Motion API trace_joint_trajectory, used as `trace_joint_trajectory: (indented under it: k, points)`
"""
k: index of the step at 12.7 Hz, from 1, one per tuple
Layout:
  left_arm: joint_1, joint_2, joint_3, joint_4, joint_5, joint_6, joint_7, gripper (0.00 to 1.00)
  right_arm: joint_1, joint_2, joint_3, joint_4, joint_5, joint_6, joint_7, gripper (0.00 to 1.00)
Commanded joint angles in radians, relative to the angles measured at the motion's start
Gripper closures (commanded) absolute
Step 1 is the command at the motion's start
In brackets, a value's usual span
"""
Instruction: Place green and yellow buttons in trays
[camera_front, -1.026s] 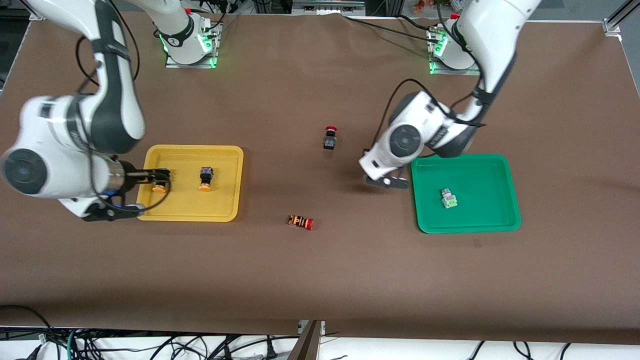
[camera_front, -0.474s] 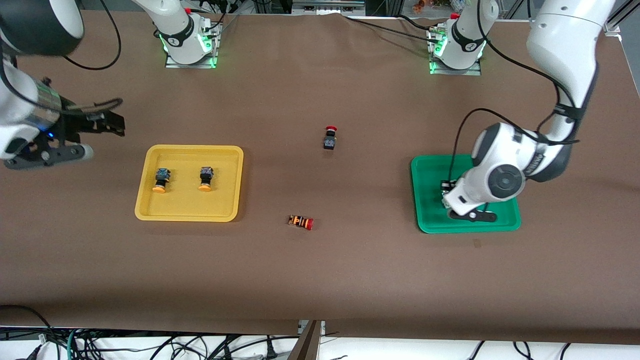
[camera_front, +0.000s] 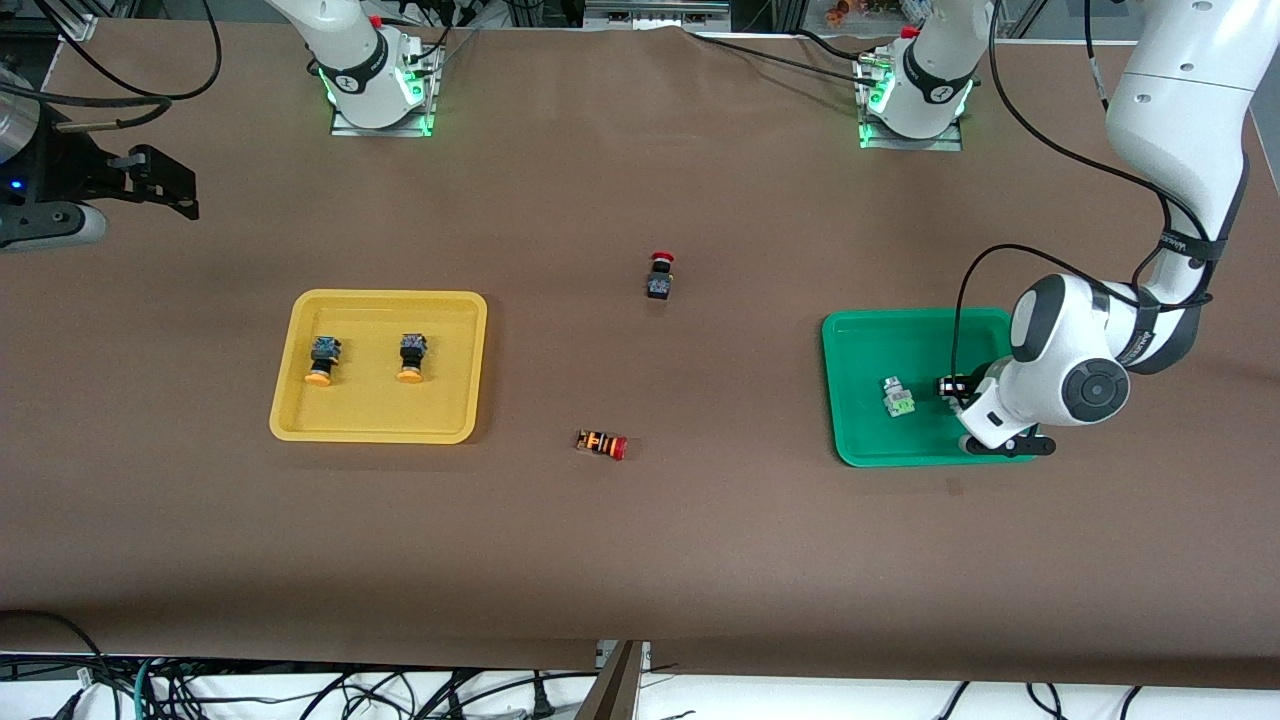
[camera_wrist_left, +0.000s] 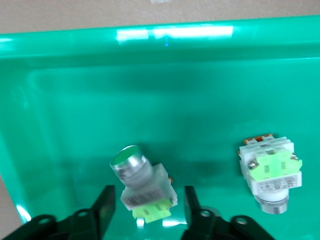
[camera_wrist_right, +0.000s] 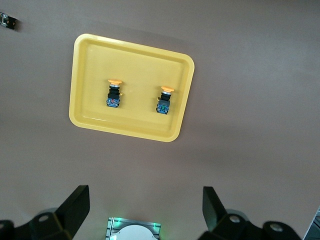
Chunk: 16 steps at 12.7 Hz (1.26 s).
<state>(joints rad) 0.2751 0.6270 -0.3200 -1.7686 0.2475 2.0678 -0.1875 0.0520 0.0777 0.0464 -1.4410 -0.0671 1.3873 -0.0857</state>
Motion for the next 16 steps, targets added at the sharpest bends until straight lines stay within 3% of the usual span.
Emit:
trace_joint_trajectory:
  k: [1,3,4,7,9,10,12,14,16]
  points:
    - [0.026,-0.133,-0.019,0.017,0.016,-0.07,0.005,0.0,-0.011,0.02,0.015,0.014,0.004,-0.005,0.001,0.0]
    - [0.029,-0.251,-0.024,0.026,-0.019,-0.098,-0.004,0.0,-0.012,0.023,0.012,0.016,0.004,-0.002,-0.003,0.0]
    - [0.033,-0.312,-0.022,0.055,-0.061,-0.176,0.0,0.0,-0.015,0.028,0.01,0.016,0.003,-0.001,-0.005,0.0]
    - [0.026,-0.371,-0.031,0.26,-0.086,-0.499,0.008,0.0,-0.015,0.046,0.012,0.048,0.003,0.001,0.0,0.0]
    - [0.01,-0.438,-0.025,0.334,-0.12,-0.589,0.007,0.0,-0.017,0.051,0.012,0.056,0.004,-0.007,0.001,0.0]
    - [-0.043,-0.478,0.01,0.321,-0.131,-0.588,0.002,0.0,-0.018,0.053,0.01,0.056,0.003,-0.005,0.0,0.0]
    - [-0.218,-0.55,0.199,0.289,-0.145,-0.592,0.002,0.0,-0.02,0.054,0.007,0.056,0.003,-0.001,0.0,0.0]
    - [-0.232,-0.628,0.251,0.137,-0.258,-0.499,0.13,0.0,-0.017,0.059,0.009,0.059,0.003,0.001,0.0,0.0]
    - [-0.273,-0.651,0.303,0.104,-0.312,-0.449,0.151,0.0,-0.018,0.059,0.009,0.059,0.003,0.001,-0.003,0.0]
